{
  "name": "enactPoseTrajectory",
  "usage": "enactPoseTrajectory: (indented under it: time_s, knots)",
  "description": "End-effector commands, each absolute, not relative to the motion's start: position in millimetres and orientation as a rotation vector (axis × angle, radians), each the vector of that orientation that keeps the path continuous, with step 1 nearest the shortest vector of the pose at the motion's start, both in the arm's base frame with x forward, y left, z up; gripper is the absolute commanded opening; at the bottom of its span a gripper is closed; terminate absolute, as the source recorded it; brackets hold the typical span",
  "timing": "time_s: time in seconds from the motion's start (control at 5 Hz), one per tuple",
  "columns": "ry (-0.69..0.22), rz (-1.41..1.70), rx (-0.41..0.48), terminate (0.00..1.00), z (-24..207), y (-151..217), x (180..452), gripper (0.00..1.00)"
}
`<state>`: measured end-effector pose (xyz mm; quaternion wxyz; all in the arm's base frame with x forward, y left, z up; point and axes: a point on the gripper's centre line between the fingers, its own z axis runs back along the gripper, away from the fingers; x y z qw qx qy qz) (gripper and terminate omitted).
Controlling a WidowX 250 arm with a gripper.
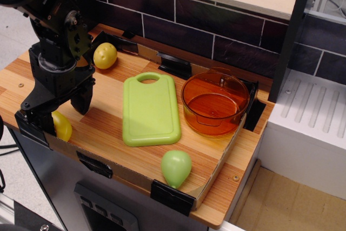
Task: Put banana in pot
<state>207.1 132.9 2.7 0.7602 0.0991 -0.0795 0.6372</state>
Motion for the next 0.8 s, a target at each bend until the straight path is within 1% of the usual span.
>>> enactPoseTrajectory:
  time_s: [0.0,0.2,0.4,0.6]
  knots:
    - [-0.157,1.402,0.185,0.00,4,130,210,0.00]
    - [-0.161,1.418,0.160,0.00,9,132,215,0.00]
    - [-0.149,1.425,0.145,0.00,21,130,222,0.00]
    - [-0.138,1.446,0.121,0.00,45,119,231,0.00]
